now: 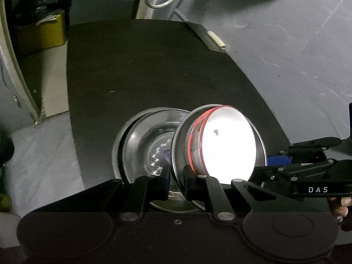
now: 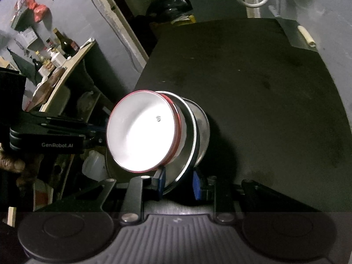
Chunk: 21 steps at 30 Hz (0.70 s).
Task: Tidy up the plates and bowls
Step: 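Carry the nested bowls with the left gripper over the steel plate stack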
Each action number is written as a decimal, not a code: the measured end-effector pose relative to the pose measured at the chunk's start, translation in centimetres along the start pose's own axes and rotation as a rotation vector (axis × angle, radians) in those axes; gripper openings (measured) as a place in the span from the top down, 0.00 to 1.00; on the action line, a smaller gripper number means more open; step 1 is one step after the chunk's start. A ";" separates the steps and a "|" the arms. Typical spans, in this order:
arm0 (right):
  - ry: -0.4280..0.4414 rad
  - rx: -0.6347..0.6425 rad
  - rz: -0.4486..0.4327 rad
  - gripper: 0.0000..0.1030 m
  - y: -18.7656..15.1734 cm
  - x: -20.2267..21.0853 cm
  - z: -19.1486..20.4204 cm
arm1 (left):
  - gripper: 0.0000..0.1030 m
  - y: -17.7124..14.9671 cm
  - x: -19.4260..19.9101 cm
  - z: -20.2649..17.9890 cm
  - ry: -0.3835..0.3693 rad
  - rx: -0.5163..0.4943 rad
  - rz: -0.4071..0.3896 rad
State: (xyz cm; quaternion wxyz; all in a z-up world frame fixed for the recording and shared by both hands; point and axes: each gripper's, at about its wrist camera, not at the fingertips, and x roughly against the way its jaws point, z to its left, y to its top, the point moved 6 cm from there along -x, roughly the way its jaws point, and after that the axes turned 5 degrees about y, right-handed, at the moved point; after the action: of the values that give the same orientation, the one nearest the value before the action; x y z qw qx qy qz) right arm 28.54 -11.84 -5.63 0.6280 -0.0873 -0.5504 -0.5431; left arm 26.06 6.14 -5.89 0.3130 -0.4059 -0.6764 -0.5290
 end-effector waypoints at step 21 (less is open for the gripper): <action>0.019 0.000 0.059 0.72 2.1 -3.2 -0.5 | 0.89 0.5 -2.8 2.7 0.026 0.073 0.042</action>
State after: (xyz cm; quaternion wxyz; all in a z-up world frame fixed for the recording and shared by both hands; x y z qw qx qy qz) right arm 31.10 -9.53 -7.31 0.6489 -0.0982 -0.5415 -0.5254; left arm 27.86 8.23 -8.71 0.3473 -0.4014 -0.6826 -0.5024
